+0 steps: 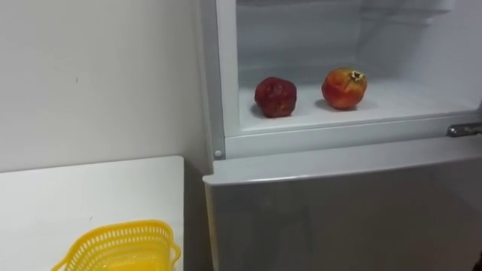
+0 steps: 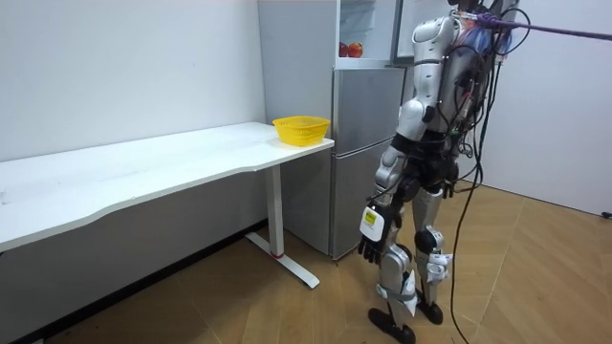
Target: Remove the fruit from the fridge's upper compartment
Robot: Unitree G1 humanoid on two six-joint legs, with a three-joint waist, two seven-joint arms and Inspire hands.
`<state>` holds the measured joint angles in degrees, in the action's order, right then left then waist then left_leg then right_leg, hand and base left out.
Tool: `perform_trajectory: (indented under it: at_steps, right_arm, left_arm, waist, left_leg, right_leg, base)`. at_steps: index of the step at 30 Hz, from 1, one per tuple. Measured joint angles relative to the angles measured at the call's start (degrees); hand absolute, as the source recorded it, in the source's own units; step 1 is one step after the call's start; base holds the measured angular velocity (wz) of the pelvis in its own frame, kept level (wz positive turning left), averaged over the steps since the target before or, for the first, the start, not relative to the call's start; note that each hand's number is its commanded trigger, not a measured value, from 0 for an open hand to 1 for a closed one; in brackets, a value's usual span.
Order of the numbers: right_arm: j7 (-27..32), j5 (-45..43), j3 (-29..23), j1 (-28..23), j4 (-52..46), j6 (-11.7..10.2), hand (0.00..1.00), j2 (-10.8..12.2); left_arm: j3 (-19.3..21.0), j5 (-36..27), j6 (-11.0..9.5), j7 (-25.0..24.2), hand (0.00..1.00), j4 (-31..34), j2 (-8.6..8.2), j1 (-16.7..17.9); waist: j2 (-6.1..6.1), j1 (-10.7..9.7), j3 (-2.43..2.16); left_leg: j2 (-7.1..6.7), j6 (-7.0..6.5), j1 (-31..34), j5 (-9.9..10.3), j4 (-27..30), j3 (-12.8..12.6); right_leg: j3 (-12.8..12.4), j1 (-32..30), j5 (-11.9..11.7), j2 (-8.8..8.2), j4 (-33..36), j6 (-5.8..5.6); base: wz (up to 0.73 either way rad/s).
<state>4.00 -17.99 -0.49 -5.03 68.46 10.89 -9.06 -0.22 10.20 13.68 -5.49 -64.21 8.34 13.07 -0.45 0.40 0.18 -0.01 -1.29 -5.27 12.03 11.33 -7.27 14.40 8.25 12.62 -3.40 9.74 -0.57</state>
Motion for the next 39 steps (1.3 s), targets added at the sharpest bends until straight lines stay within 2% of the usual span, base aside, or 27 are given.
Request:
perform_trajectory:
  at_steps: [5,6,8,9,11,13,14,17,19,20,21,23,29,30,31,33,35,39]
  right_arm:
    - [3.1,11.4,-2.0,0.0,-9.1,-3.1,0.0,0.3]
    - [3.3,11.4,-2.1,0.0,-10.7,-3.5,0.0,0.3]
    - [4.0,12.3,-3.2,-0.4,-16.7,-5.8,0.0,0.3]
    - [4.1,12.6,-3.4,-0.9,-19.4,-6.1,0.0,0.4]
    - [4.8,13.0,-3.7,-3.1,-29.8,-8.0,0.0,0.6]
    - [5.2,13.0,-4.2,-4.8,-39.1,-8.5,0.0,1.2]
    - [5.8,13.2,-4.2,-5.7,-44.5,-9.5,0.0,1.6]
    - [6.1,11.4,-4.0,-7.6,-55.0,-11.9,0.0,2.5]
    - [6.6,11.5,-3.8,-8.9,-60.2,-12.3,0.0,2.6]
    - [7.0,11.5,-3.6,-10.1,-64.0,-12.6,0.0,2.6]
    - [7.1,11.3,-3.3,-10.7,-65.8,-12.6,0.0,2.6]
    - [7.4,8.4,-2.1,-12.0,-72.4,-13.5,0.0,2.6]
    - [9.9,3.8,-0.8,-11.9,-79.6,-15.8,0.0,2.5]
    - [10.1,3.6,-0.8,-11.9,-80.4,-16.1,0.0,2.5]
    - [10.6,3.1,-0.6,-11.9,-82.0,-16.4,0.0,2.5]
    - [11.6,2.1,-0.1,-11.9,-85.1,-16.4,0.0,2.3]
    - [13.1,-1.7,0.8,-11.9,-88.3,-17.4,0.0,1.9]
    - [14.8,-4.5,3.8,-10.7,-91.4,-18.5,0.0,1.8]
  left_arm:
    - [0.1,3.2,-0.8,-0.6,0.0,0.0,-0.07,0.6]
    - [0.2,3.4,-1.2,-0.9,0.0,0.0,-0.07,0.6]
    - [0.2,5.0,-2.4,-1.3,0.0,0.2,-0.27,0.7]
    - [0.2,5.4,-2.9,-1.3,0.0,0.2,-0.34,0.7]
    - [1.3,5.7,-4.6,-1.4,0.0,0.1,-0.59,0.5]
    - [2.2,5.7,-5.5,-1.4,0.0,0.1,-0.76,0.6]
    - [2.2,5.7,-5.8,-1.4,0.0,0.1,-0.75,0.2]
    - [2.3,5.6,-6.9,-1.5,0.0,0.1,-0.76,0.0]
    - [2.1,5.1,-7.4,-1.4,0.0,-0.2,-0.75,-0.1]
    - [2.0,5.0,-7.7,-1.3,0.0,-0.2,-0.74,0.1]
    - [2.0,5.0,-8.0,-1.3,0.0,-0.2,-0.74,0.2]
    - [1.5,5.0,-8.9,-1.2,0.0,-0.3,-0.74,0.8]
    - [-1.3,5.1,-10.1,-1.0,0.0,-2.8,-0.4,-0.9]
    - [-1.4,5.0,-10.2,-1.1,0.0,-3.0,-0.35,-1.0]
    - [-2.0,5.0,-10.5,-1.2,0.0,-3.6,-0.22,-1.1]
    - [-3.2,5.0,-10.8,-1.4,0.0,-4.4,-0.12,-1.8]
    - [-3.8,5.1,-11.2,-1.6,0.0,-5.3,-0.07,-2.3]
    - [-4.8,5.0,-11.6,-1.4,0.0,-5.6,0.17,-2.3]
  waist:
    - [-0.06,-0.1,-0.18]
    - [-0.05,-0.1,-0.17]
    - [-0.04,-0.2,-0.23]
    - [-0.01,-0.2,-0.23]
    - [0.02,-0.3,-0.25]
    - [0.21,-0.3,-0.23]
    - [0.34,-0.3,-0.24]
    - [0.5,-0.3,-0.3]
    - [0.61,-0.5,-0.36]
    - [1.08,-0.7,-0.64]
    - [0.81,-0.7,-0.52]
    - [1.54,-1.7,-0.92]
    - [1.49,-2.7,-0.77]
    - [1.29,-2.8,-0.62]
    - [1.3,-2.7,-0.49]
    - [1.57,-2.1,-0.49]
    - [1.75,-1.7,-0.47]
    - [1.35,-1.4,-0.48]
  left_leg:
    - [0.18,0.04,0.0,0.0,0.1,-0.1]
    - [0.18,0.04,0.1,0.0,0.1,-0.1]
    - [0.17,0.03,0.5,0.0,0.4,-0.4]
    - [0.17,0.03,0.6,0.0,0.4,-0.4]
    - [0.18,0.03,0.8,0.0,0.4,-0.4]
    - [0.18,0.03,0.9,0.0,0.4,-0.5]
    - [0.2,0.04,0.8,0.0,0.4,-0.7]
    - [0.23,0.04,0.9,0.0,0.3,-1.0]
    - [0.22,0.04,0.9,0.0,0.0,-1.1]
    - [0.25,0.04,0.9,0.0,-0.2,-1.4]
    - [0.27,0.04,1.0,0.0,-0.2,-1.6]
    - [0.42,0.04,1.9,0.0,-0.2,-2.1]
    - [0.53,0.03,2.0,0.0,-0.2,-2.5]
    - [0.53,0.03,2.0,0.0,-0.2,-2.7]
    - [0.53,0.03,1.9,0.0,-0.3,-3.0]
    - [0.59,0.04,1.7,0.0,-0.8,-3.6]
    - [0.63,0.04,1.6,0.0,-1.2,-3.7]
    - [0.39,0.09,1.7,0.0,-1.6,-3.6]
  right_leg:
    - [0.0,-0.1,-0.1,0.13,0.0,0.17]
    - [0.1,-0.1,-0.1,0.12,0.0,0.19]
    - [0.2,-0.3,-0.1,0.08,0.0,0.18]
    - [0.2,-0.4,-0.1,0.08,0.0,0.18]
    - [0.1,-0.8,-0.2,0.08,0.1,0.2]
    - [0.0,-0.8,-0.2,0.09,0.0,0.19]
    - [-0.2,-1.0,-0.2,0.11,-0.1,0.19]
    - [-0.4,-1.3,-0.2,0.11,-0.1,0.19]
    - [-0.5,-1.4,-0.2,0.12,-0.1,0.18]
    - [-0.9,-1.6,-0.2,0.16,-0.1,0.17]
    - [-1.1,-1.9,-0.2,0.19,0.0,0.17]
    - [-2.1,-3.2,-0.3,0.38,0.7,0.24]
    - [-3.3,-3.4,-0.4,0.62,1.2,0.33]
    - [-3.4,-3.5,-0.4,0.61,1.2,0.33]
    - [-3.6,-3.8,-0.4,0.6,1.2,0.33]
    - [-4.2,-4.4,-0.4,0.67,1.1,0.3]
    - [-4.7,-4.5,-0.5,1.08,1.1,0.28]
    - [-4.8,-4.3,-0.8,1.29,1.1,0.35]
  base:
    - [0.0]
    - [0.0]
    - [0.0]
    - [0.0]
    - [-0.02]
    - [-0.02]
    - [-0.04]
    - [-0.06]
    - [-0.03]
    - [-0.1]
    - [-0.19]
    - [-0.19]
    - [-0.1]
    - [-0.06]
    - [-0.08]
    - [-0.15]
    - [-0.11]
    - [-0.02]
